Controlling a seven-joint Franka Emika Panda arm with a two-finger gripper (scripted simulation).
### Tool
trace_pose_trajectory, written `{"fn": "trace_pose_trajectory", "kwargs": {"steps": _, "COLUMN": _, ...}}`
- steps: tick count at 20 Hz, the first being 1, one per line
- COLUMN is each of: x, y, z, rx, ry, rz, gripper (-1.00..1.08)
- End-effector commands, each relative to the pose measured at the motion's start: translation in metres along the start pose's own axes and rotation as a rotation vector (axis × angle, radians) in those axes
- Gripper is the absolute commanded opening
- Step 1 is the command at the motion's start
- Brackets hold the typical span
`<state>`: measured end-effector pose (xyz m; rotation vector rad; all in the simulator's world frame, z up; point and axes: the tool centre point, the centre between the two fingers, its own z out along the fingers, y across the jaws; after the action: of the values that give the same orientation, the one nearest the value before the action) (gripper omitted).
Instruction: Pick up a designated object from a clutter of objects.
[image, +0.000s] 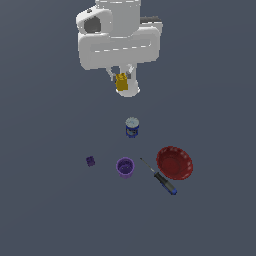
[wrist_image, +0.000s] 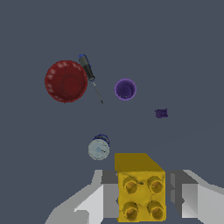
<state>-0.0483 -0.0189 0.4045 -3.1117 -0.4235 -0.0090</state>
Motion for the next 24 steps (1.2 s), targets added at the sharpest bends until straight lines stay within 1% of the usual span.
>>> {"fn": "trace_pose_trajectory", "kwargs": {"steps": 1, "x": -0.007, "y": 0.002, "z": -0.015, "rx": 0.000, "ry": -0.003, "rz": 0.000, "gripper": -1.00}}
{"fn": "trace_pose_trajectory", "kwargs": {"steps": 6, "x": -0.014, "y": 0.005, "z": -0.033, "rx": 0.000, "ry": -0.005, "rz": 0.000, "gripper": -1.00}}
{"fn": "trace_pose_trajectory", "kwargs": {"steps": 11, "x": -0.016, "y": 0.006, "z": -0.039, "rx": 0.000, "ry": -0.006, "rz": 0.000, "gripper": -1.00}}
{"fn": "trace_pose_trajectory", "kwargs": {"steps": 16, "x": -0.013, "y": 0.006, "z": -0.040, "rx": 0.000, "ry": -0.006, "rz": 0.000, "gripper": -1.00}}
{"fn": "trace_pose_trajectory", "kwargs": {"steps": 24, "x": -0.001, "y": 0.007, "z": -0.056, "rx": 0.000, "ry": -0.006, "rz": 0.000, "gripper": -1.00}}
